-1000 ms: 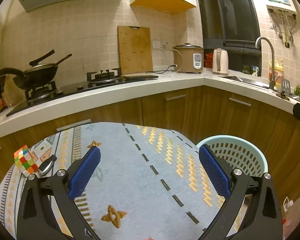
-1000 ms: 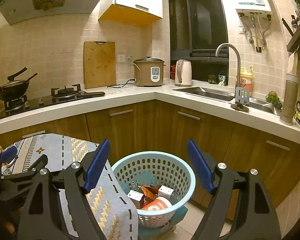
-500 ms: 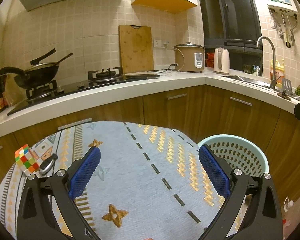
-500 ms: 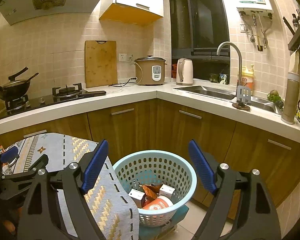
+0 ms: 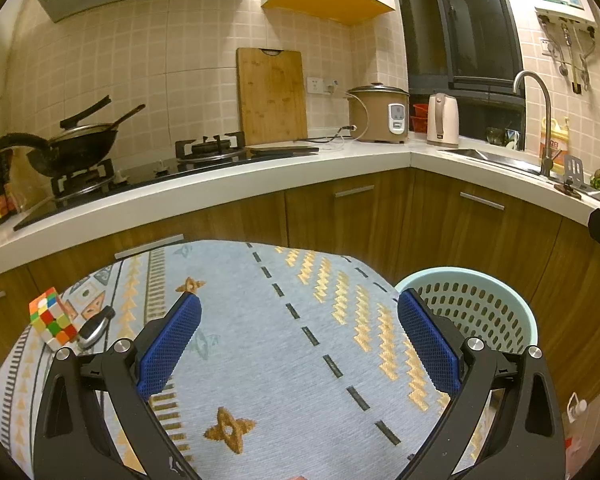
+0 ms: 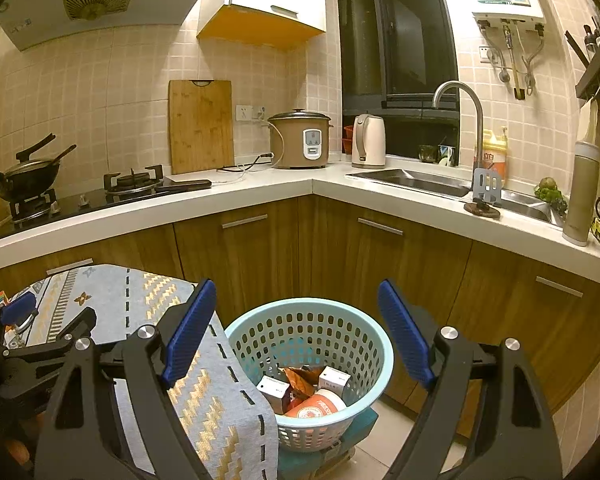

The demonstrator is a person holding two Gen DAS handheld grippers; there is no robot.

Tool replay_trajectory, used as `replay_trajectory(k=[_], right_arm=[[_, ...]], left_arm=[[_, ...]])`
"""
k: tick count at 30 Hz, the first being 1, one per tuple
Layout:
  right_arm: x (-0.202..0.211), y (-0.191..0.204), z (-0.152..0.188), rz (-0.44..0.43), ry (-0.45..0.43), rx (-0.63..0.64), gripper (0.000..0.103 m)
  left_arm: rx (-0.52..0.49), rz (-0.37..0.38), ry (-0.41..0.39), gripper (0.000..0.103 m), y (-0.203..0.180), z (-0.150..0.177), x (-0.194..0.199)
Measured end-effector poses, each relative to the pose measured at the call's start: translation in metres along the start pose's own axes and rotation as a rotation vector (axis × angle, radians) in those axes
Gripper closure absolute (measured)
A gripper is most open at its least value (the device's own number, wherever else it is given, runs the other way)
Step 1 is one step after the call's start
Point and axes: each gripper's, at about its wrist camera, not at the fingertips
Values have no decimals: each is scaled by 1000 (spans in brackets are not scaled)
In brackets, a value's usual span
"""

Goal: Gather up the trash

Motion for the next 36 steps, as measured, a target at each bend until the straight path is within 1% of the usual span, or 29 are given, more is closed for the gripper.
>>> replay_trajectory(k=[15, 36], right_arm=[[-7, -1, 7, 3, 26, -3, 23], [-11, -3, 10, 3, 37, -12, 21]], left_arm=[[-10, -10, -6, 7, -3, 0, 0], [-11, -11, -6, 7, -4, -1, 1]])
Point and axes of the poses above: each gripper's, at about its wrist camera, not at the fingertips, and x roughly against the way its jaws point, y to its left, z to its underside, and after that the axes turned 3 degrees about -y, right-handed
